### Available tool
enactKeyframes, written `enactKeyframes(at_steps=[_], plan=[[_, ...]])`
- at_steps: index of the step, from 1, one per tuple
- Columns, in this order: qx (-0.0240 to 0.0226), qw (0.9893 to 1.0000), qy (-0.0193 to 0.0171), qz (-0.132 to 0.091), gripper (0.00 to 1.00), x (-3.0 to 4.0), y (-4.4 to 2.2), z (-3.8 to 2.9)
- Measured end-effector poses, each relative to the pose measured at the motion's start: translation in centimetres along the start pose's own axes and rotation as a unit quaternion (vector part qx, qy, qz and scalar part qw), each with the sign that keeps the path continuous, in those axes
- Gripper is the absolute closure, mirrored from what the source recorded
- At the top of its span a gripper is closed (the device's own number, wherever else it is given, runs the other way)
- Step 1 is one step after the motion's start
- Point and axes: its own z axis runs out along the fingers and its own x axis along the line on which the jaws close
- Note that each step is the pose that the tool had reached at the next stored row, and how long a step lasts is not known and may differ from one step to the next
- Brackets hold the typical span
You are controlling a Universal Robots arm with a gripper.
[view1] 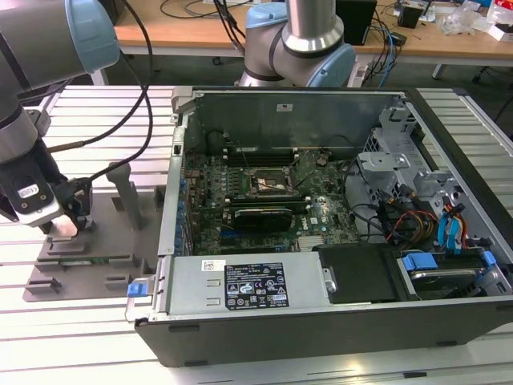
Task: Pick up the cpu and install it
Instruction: 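Pick up the cpu and move it towards the insertion slot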
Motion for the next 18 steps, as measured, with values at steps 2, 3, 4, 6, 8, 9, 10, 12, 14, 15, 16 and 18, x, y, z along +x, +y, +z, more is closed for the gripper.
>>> enactKeyframes(at_steps=[2, 3, 4, 6, 8, 9, 10, 12, 14, 15, 16, 18], plan=[[0.0, 1.0, 0.0, 0.0, 0.45, 0.0, 0.0, -0.1], [0.0, 1.0, 0.0, 0.0, 0.45, 0.0, 0.0, -0.15], [0.0, 1.0, 0.0, 0.0, 0.45, 0.0, 0.0, -0.19], [0.0, 1.0, 0.0, 0.0, 0.45, 0.0, 0.0, -0.35], [0.0, 1.0, 0.0, 0.0, 0.45, 0.0, 0.01, -0.57], [0.0, 1.0, 0.0, 0.0, 0.45, 0.0, 0.01, -0.75], [0.0, 1.0, 0.0, 0.0, 0.45, 0.0, 0.01, -0.9], [0.0, 1.0, 0.0, 0.0, 0.45, -0.01, 0.01, -1.05], [0.0, 1.0, 0.0, 0.0, 0.45, -0.01, 0.01, -1.21], [0.0, 1.0, 0.0, 0.0, 0.45, -0.01, 0.01, -1.31], [0.0, 1.0, 0.0, 0.0, 0.45, 0.0, 0.01, -1.42], [0.0, 1.0, 0.0, 0.0, 0.45, 0.0, 0.01, -1.65]])
